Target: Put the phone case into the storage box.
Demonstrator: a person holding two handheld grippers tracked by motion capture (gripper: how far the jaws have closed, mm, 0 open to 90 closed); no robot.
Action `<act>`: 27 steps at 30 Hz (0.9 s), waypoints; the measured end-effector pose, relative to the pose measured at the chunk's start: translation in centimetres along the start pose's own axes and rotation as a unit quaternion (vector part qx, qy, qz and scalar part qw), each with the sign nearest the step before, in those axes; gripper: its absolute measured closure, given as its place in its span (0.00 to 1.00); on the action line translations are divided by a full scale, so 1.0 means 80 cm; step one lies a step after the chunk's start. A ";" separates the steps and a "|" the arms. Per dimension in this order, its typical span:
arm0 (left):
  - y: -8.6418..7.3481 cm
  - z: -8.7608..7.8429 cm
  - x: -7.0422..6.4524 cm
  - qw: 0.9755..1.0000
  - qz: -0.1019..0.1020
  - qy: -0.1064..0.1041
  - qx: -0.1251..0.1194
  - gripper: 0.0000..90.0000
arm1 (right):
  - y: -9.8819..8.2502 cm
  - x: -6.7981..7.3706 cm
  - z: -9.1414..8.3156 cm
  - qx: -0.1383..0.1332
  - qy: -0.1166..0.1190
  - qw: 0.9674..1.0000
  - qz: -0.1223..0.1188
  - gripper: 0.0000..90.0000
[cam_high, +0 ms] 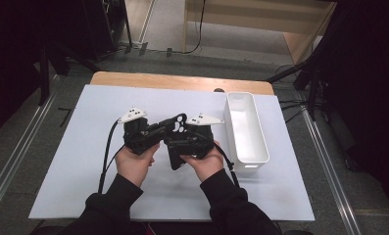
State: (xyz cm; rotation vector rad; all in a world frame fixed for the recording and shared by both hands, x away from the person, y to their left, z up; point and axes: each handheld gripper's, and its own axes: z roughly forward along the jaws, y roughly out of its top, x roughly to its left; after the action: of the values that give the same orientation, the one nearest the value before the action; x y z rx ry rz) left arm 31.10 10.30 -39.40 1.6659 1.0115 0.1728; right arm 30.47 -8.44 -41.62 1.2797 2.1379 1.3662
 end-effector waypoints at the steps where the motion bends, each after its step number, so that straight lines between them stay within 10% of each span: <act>1: 0.000 0.000 -0.001 1.000 0.000 0.000 0.002 0.87 | 0.000 0.000 0.000 0.000 0.000 1.000 0.000 0.03; 27: 0.001 0.001 -0.001 1.000 -0.008 -0.016 0.004 0.85 | 0.000 0.002 -0.003 -0.014 0.004 1.000 0.003 0.13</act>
State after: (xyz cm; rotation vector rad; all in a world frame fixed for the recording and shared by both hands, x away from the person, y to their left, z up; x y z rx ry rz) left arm 31.10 10.16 -39.34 1.6628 1.0026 0.1315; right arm 30.20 -8.48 -41.47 1.2734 2.1148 1.4017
